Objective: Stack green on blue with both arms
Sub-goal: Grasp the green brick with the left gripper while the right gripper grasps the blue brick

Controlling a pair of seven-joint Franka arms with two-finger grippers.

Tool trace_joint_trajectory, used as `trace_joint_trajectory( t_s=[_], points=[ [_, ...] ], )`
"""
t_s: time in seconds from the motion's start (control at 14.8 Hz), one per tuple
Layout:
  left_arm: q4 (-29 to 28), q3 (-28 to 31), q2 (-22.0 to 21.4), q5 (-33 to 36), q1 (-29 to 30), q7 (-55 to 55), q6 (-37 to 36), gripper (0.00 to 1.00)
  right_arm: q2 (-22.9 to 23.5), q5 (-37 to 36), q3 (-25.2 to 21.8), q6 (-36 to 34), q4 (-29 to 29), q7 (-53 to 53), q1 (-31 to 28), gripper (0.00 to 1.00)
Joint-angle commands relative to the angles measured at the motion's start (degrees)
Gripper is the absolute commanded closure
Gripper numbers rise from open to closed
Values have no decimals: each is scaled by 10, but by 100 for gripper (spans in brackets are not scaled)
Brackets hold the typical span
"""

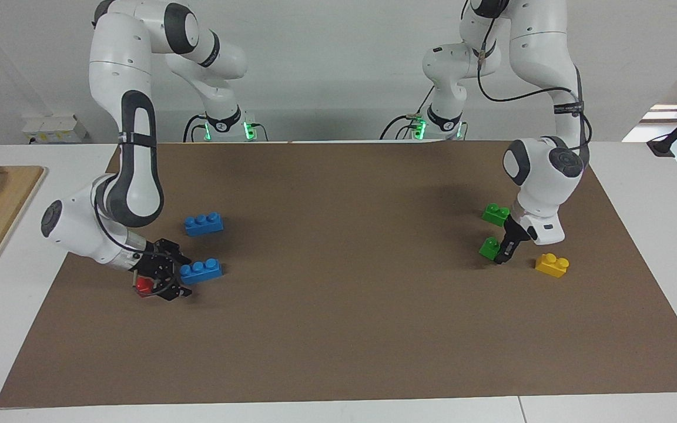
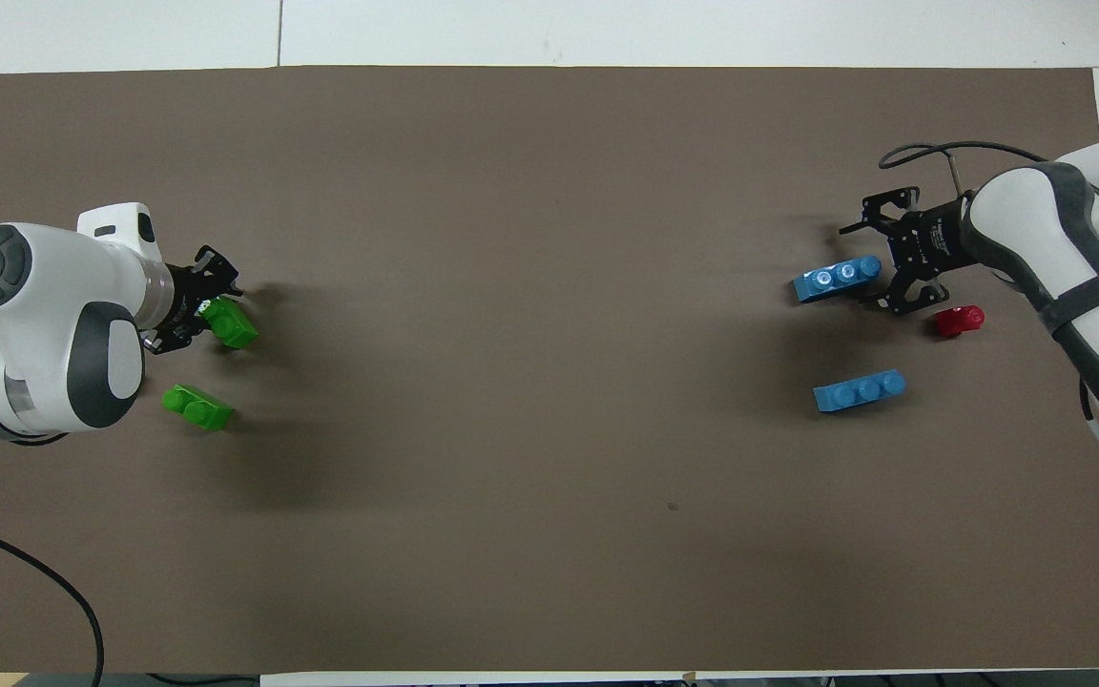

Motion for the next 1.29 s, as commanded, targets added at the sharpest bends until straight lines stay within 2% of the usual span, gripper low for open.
trace_joint_trajectory(
  t_s=[0.0,0.27,0.47,0.54,0.61,0.68,0.75,0.81,1.02,1.22],
  points=[
    [23,4,15,-2,-6,8,-6,100,-12,20,4,13,-20,-31,-7,0],
    [38,4,16,-3,-16,-4,-26,100,-13,20,4,21,-24,-30,-7,2],
    [98,2,10,-3,-26,-45,-126,100,-13,20,4,21,-24,-30,-7,5],
    [110,3,7,-3,-38,-59,-149,100,-13,20,5,20,-24,-30,-7,11],
    [119,4,-4,-3,-46,-85,-165,100,-14,20,5,19,-24,-31,-7,23],
    [127,2,-11,-3,-50,-124,-175,100,-14,21,5,14,-23,-32,-8,47],
    [136,1,-18,-2,-58,-164,-180,100,-14,21,5,9,-21,-36,-10,80],
    [144,1,-20,-3,-66,-200,-190,100,-14,20,5,9,-20,-45,-9,100],
    [159,0,-39,-2,-99,-292,-233,100,-14,20,5,9,-11,-53,-6,100],
    [162,-3,-57,-3,-113,-358,-263,100,-14,20,6,-5,23,-19,2,100]
  ],
)
